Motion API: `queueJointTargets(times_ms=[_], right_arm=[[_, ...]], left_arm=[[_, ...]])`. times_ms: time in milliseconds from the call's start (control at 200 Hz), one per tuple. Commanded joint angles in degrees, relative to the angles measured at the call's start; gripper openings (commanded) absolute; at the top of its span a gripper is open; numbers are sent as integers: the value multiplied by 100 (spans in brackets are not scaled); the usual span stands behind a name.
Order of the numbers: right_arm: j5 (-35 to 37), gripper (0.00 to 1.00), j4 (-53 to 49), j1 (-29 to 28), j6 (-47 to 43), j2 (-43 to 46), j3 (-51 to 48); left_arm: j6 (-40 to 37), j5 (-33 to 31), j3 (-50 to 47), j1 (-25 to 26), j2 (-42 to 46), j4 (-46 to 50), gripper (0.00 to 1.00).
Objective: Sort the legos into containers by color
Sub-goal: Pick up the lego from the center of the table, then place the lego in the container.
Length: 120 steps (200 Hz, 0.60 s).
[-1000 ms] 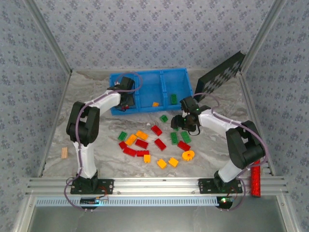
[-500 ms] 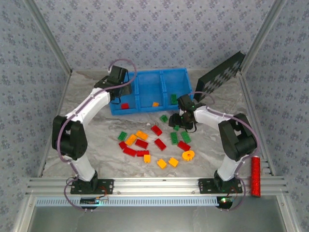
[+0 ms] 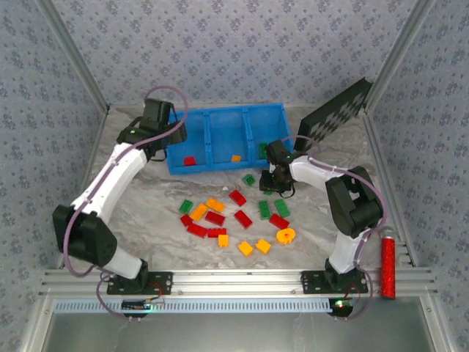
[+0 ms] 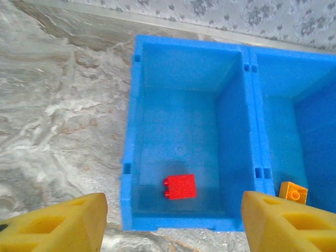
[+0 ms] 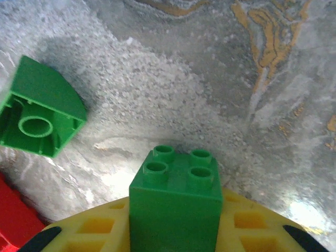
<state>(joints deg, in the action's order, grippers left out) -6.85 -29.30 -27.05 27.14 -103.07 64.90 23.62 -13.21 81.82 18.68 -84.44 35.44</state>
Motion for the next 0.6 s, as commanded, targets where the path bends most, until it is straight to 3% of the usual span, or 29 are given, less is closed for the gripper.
queueJointTargets(times_ms=[0,225,420,595], right_arm=[[380,30,-698,-9,-368,267,294],[1124,30,-1183,109,-1034,223,1723],[1287,30,-915,227,-1531,-704,2782],[1361,31,-1002,285,-1741,-1850,3933]], left_arm=[[-244,53,-22,-305,651,389,69],[-717,289,-520,-872,1577,690,71],[-1236,680,-1061,-1170,2207,648,75],[-1818,617,-1035,-1191,2582,747,79]])
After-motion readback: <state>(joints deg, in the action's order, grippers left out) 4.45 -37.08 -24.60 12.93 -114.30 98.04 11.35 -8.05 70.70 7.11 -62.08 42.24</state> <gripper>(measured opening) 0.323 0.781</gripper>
